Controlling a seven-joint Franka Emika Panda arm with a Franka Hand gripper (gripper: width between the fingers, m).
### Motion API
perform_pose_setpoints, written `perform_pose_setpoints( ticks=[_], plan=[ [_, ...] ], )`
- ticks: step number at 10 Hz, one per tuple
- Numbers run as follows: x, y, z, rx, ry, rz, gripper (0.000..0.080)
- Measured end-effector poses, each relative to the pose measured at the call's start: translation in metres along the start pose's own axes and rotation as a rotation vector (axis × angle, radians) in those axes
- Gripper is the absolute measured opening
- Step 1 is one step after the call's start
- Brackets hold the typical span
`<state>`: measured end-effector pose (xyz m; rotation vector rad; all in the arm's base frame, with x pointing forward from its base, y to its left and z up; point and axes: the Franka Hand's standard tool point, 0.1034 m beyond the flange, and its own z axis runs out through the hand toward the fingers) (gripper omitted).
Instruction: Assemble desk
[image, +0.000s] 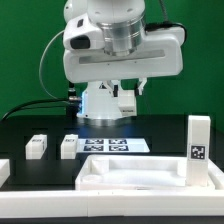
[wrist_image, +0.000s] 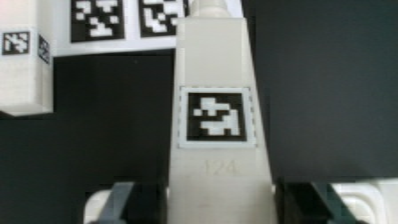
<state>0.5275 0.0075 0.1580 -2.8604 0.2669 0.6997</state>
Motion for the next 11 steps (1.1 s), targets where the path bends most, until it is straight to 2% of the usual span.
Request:
perform_pose_setpoints(
  ticks=[1,2,3,4,7,9,11],
  plan=[
    [0.019,0.003,-0.026,0.054,0.089,0.028,0.0287],
    [0.037,0.009,-0.047,0.065,0.222,0.037,0.0287],
    [0.042,0.011,-0.056,0.062,0.380,0.041,0.0287],
    [0.037,0.011,-0.053,0.059,0.443,0.044,0.0287],
    [0.047,0.013,-0.055,0.031,0.646,0.045,0.0287],
    [0.063,0.017,-0.045,-0.025,0.844,0.036,0.0287],
    [0.076,0.025,-0.048,-0.072,1.027,0.041,0.0287]
  ],
)
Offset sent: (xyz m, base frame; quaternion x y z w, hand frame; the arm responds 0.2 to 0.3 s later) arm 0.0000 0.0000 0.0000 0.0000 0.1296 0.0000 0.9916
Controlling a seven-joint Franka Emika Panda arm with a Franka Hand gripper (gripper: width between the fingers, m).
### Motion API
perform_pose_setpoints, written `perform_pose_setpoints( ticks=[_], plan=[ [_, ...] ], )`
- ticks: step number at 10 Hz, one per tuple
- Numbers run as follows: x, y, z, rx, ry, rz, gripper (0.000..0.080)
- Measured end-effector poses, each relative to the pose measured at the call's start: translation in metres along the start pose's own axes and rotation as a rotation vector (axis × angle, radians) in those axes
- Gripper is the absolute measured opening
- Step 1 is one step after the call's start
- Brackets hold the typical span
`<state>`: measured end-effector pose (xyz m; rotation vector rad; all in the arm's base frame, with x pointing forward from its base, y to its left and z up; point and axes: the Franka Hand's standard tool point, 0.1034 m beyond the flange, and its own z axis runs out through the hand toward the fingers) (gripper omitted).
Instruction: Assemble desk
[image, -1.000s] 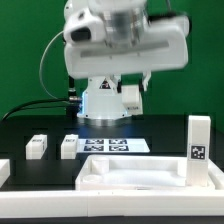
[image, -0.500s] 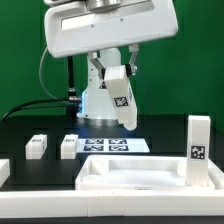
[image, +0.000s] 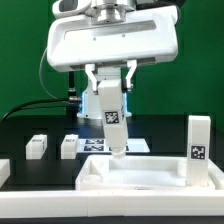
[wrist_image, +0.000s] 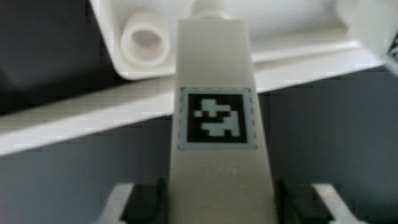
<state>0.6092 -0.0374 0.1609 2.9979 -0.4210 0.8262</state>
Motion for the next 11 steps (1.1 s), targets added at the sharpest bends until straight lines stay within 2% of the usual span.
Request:
perform_pose_setpoints(
  ticks=[1,3,5,6,8,11],
  plan=[
    [-0.010,0.002,0.003,-0.019,0.061,-0.005,0.0287],
    [-0.007,0.004,0.004,-0.036,0.155,-0.024,0.0287],
    [-0.012,0.004,0.008,-0.036,0.123,-0.024,0.0287],
    [-0.016,0.009,0.011,-0.043,0.115,-0.035,0.0287],
    [-0.011,0.028,0.008,-0.054,0.096,-0.020,0.0287],
    [-0.013,0.033,0.011,-0.061,0.089,-0.021,0.0287]
  ],
)
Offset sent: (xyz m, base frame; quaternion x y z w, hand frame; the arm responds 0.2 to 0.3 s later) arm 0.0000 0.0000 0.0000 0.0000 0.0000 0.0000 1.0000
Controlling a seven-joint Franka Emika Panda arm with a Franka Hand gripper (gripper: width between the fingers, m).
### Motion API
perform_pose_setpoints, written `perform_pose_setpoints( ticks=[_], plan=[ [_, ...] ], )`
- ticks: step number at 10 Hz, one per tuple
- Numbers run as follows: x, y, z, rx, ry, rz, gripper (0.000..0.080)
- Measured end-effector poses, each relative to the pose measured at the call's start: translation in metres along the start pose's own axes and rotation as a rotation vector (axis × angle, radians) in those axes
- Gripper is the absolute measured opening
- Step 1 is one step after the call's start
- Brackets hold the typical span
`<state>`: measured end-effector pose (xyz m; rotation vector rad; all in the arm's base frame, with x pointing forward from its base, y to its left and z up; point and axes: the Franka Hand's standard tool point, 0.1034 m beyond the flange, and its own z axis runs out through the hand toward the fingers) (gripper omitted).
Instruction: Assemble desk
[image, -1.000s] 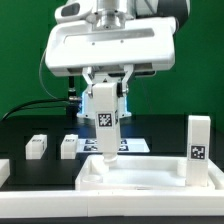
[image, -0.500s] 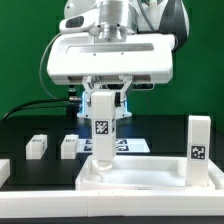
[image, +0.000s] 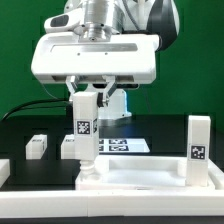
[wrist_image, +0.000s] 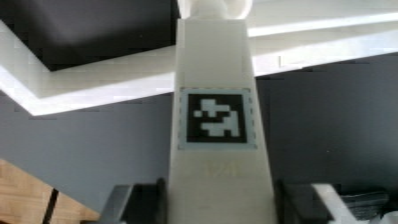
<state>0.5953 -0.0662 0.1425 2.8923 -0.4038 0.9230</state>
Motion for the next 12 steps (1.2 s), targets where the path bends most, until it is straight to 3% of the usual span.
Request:
perform_pose_setpoints(
  ticks=[5,12],
  plan=[
    [-0.006,-0.009,0.007,0.002,0.000,-0.018,0.0287],
    [-0.013,-0.011,0.017,-0.012,0.035,-0.038,0.0287]
  ],
)
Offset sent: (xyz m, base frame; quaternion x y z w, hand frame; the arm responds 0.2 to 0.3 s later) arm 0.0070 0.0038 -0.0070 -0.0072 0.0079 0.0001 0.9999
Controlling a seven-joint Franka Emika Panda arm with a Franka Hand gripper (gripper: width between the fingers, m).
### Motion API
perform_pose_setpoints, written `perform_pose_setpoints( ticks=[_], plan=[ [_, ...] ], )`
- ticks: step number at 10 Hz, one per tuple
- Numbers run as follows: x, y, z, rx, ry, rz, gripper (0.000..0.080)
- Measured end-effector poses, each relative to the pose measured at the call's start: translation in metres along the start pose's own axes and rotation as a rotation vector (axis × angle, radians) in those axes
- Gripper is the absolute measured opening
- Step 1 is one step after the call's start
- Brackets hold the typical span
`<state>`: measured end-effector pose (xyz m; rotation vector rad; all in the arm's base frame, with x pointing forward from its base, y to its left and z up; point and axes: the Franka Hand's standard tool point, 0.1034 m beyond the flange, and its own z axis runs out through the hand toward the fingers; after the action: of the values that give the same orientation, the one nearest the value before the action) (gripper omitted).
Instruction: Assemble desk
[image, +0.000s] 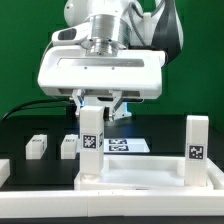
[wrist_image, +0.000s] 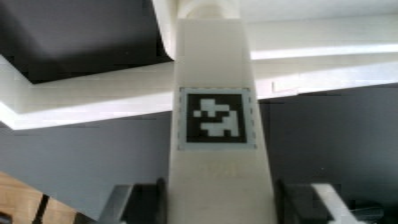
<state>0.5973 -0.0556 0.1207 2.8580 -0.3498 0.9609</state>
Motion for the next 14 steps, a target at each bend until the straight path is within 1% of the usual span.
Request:
perform_pose_setpoints(
  ticks=[3,4,6,7,12,13,14],
  plan=[
    [0.000,0.000,0.000,0.002,-0.010,0.001,0.0289],
    [-0.003,0.000,0.001,0.002,-0.022,0.001,0.0289],
    [-0.003,0.000,0.002,0.002,-0.022,0.001,0.0608],
    [-0.003,0.000,0.002,0.002,-0.023,0.001,0.0637],
    [-0.003,0.000,0.002,0.004,-0.034,-0.002,0.0649],
    [0.008,0.005,-0.004,0.020,-0.079,0.009,0.0649],
    [0.015,0.005,-0.009,0.037,-0.124,0.026,0.0649]
  ],
)
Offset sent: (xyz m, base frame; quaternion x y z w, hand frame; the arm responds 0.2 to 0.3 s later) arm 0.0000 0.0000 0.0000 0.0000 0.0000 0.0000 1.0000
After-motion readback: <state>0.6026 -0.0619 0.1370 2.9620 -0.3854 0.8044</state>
